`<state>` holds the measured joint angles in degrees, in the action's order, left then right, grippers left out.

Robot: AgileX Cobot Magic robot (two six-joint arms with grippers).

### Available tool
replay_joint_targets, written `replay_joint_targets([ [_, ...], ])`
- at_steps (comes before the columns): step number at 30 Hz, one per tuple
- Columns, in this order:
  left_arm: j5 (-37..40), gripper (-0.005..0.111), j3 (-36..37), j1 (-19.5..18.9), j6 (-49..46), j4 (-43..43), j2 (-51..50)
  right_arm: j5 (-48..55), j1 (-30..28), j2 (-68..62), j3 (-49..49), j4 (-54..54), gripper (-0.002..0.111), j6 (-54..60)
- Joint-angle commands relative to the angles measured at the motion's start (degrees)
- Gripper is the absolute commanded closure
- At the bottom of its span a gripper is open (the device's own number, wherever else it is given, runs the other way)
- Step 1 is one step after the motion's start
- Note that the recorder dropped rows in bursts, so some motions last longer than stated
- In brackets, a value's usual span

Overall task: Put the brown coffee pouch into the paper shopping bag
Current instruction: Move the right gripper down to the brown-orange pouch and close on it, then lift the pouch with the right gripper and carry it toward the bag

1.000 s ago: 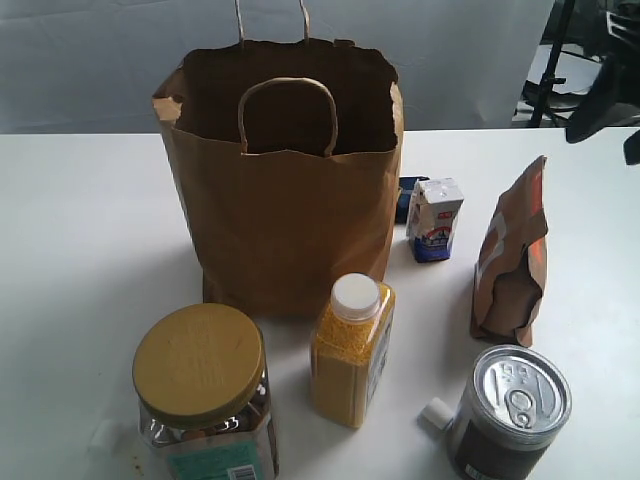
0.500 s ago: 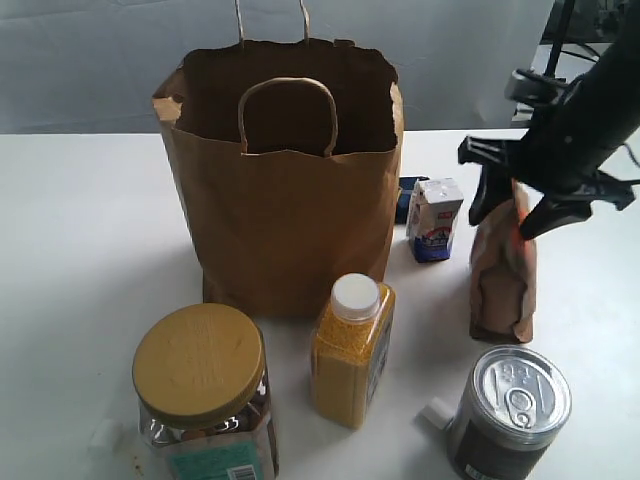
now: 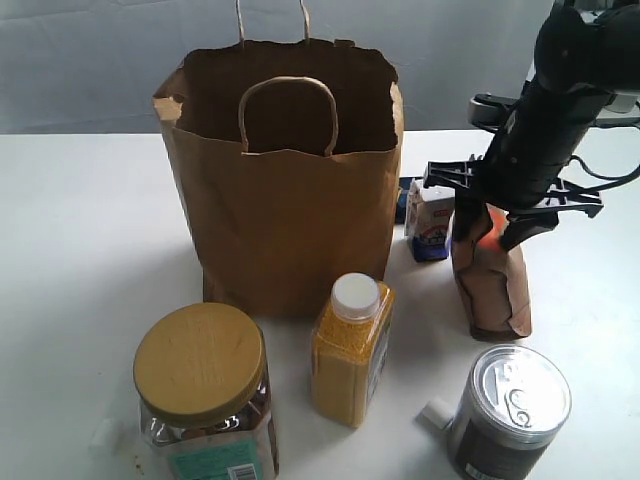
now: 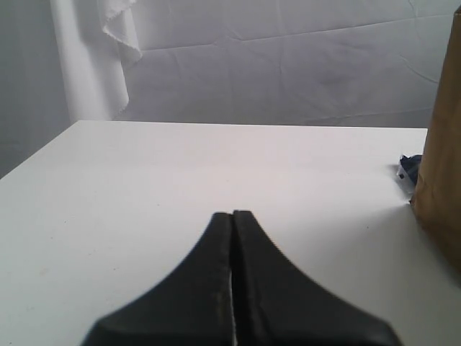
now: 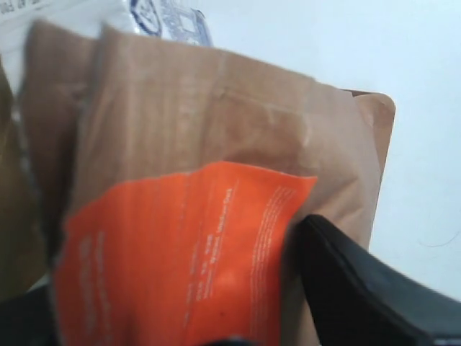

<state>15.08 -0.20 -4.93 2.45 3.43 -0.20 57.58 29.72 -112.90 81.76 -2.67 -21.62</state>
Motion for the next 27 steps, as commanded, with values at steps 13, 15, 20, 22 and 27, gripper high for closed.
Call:
replay_joint_targets([
  [13, -0.21, 0.107, 0.20, -0.21, 0.16, 0.23, 0.20, 6.89, -0.41, 10.62, -1.73, 11.70, 0.108, 2.67],
  [15, -0.21, 0.107, 0.20, -0.21, 0.16, 0.23, 0.20, 7.33, -0.41, 13.01, -1.73, 11.94, 0.108, 3.15],
  [20, -0.21, 0.107, 0.20, -0.21, 0.16, 0.23, 0.20, 6.95, -0.41, 18.53, -1.73, 11.94, 0.108, 3.70],
  [22, -0.21, 0.107, 0.20, -0.21, 0.16, 0.23, 0.20, 6.04, -0.41, 21.01, -1.73, 11.94, 0.108, 3.82],
  [27, -0.21, 0.107, 0.20, -0.21, 0.16, 0.23, 0.20, -0.24, -0.41, 28.66, -1.62, 9.38, 0.108, 5.97],
])
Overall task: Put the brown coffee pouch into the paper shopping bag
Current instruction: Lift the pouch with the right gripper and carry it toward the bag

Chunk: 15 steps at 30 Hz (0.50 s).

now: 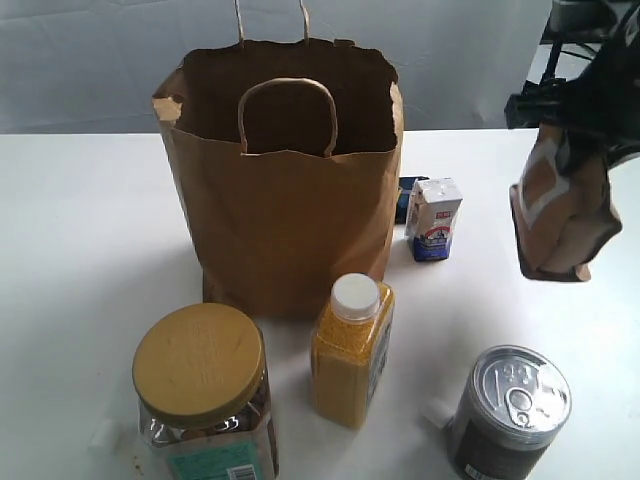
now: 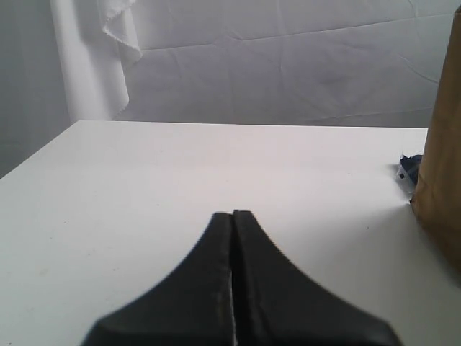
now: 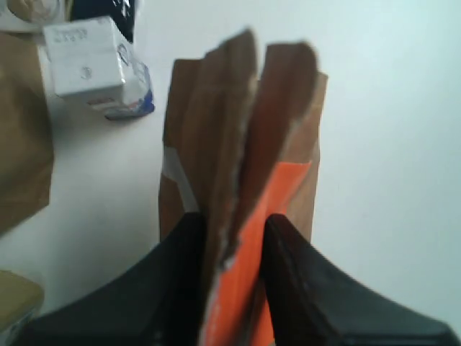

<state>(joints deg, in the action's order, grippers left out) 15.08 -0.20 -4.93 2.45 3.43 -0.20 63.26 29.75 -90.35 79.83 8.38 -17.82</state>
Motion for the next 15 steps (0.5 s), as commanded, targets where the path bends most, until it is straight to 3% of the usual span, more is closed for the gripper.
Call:
replay_joint_targets([
  [1, -0.21, 0.107, 0.20, -0.21, 0.16, 0.23, 0.20, -7.79, -0.43, 7.89, 0.30, -2.90, 0.108, 3.13],
  [15, -0.21, 0.107, 0.20, -0.21, 0.16, 0.23, 0.20, -36.60, 0.48, 26.07, 0.30, -26.56, 0.108, 26.23],
])
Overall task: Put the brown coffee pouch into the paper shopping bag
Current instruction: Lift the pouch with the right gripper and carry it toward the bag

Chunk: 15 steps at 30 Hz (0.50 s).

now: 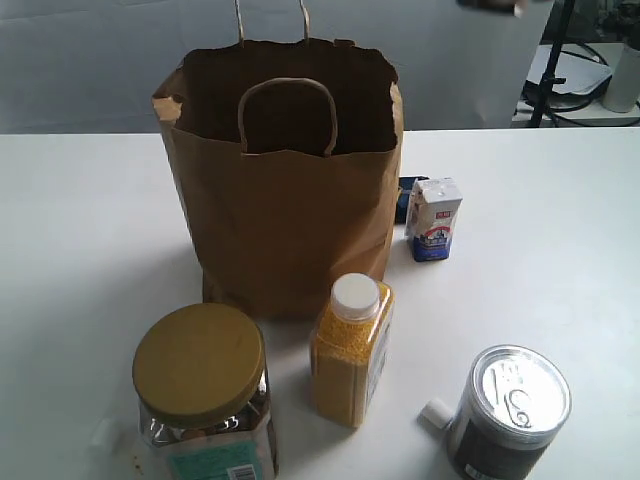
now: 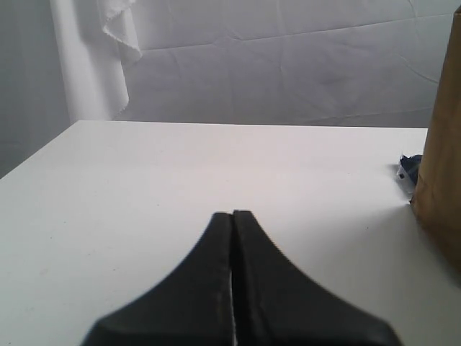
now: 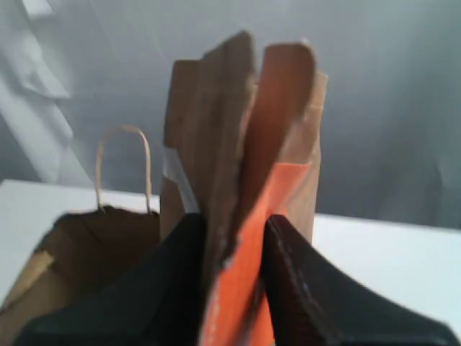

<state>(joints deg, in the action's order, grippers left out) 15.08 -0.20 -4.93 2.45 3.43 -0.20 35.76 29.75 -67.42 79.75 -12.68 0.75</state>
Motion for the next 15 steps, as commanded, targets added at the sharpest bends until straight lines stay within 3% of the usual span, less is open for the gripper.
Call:
replay_joint_targets([
  [1, -0.21, 0.107, 0.20, -0.21, 0.16, 0.23, 0.20, -10.74, 1.16, 3.47, 0.38, -6.91, 0.108, 10.06],
  [8, -0.21, 0.107, 0.20, -0.21, 0.16, 0.23, 0.20, -16.05, 8.09, 2.75, 0.38, -20.50, 0.108, 24.77],
  [15, -0.21, 0.107, 0.20, -0.21, 0.16, 0.23, 0.20, -16.17, 13.21, -3.77, 0.38, -21.00, 0.108, 26.23],
])
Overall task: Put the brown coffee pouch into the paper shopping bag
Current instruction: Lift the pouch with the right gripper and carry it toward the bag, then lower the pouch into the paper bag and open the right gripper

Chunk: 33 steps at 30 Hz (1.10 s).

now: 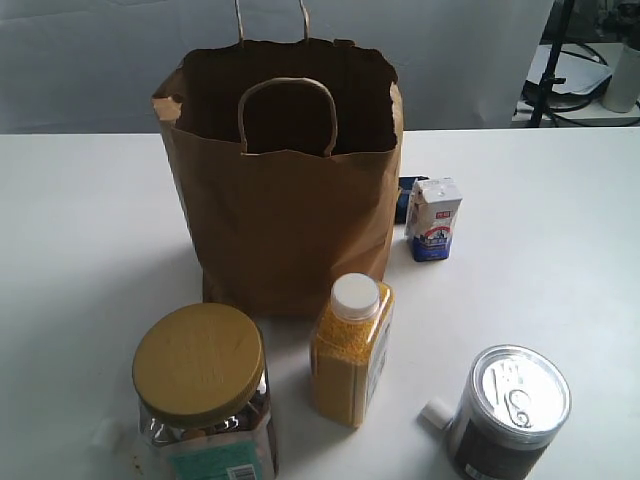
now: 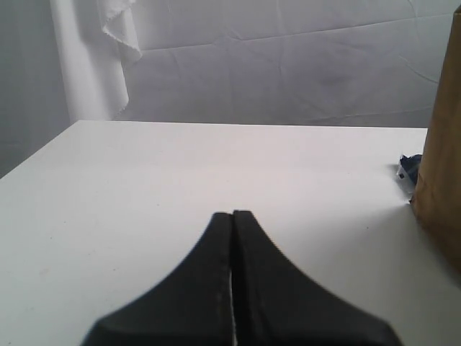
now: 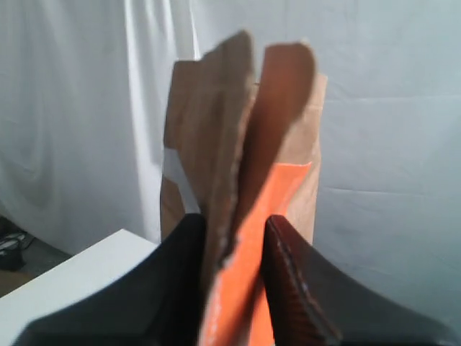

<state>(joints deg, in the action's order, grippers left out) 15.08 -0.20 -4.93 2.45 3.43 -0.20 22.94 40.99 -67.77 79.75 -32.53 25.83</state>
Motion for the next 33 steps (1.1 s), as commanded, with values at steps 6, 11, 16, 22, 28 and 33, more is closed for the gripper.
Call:
replay_joint_targets([
  [6, -0.21, 0.107, 0.20, -0.21, 0.16, 0.23, 0.20, -2.57, 2.45, -9.14, 0.38, -1.50, 0.108, 1.16],
  [11, -0.21, 0.107, 0.20, -0.21, 0.16, 0.23, 0.20, -0.93, 2.45, -13.05, 0.38, -1.50, 0.108, 0.83],
  [16, -0.21, 0.107, 0.20, -0.21, 0.16, 0.23, 0.20, 2.37, 2.45, -16.76, 0.38, -1.60, 0.108, 0.83],
  [22, -0.21, 0.107, 0.20, -0.21, 0.16, 0.23, 0.20, 5.78, 2.45, -19.63, 0.38, -1.40, 0.108, 0.83],
  [28, -0.21, 0.107, 0.20, -0.21, 0.16, 0.23, 0.20, 7.31, 2.45, -20.67, 0.38, -0.44, 0.106, 0.83],
  [33, -0.21, 0.107, 0.20, -0.21, 0.16, 0.23, 0.20, 7.43, 2.45, -20.67, 0.38, -0.44, 0.061, 0.95],
])
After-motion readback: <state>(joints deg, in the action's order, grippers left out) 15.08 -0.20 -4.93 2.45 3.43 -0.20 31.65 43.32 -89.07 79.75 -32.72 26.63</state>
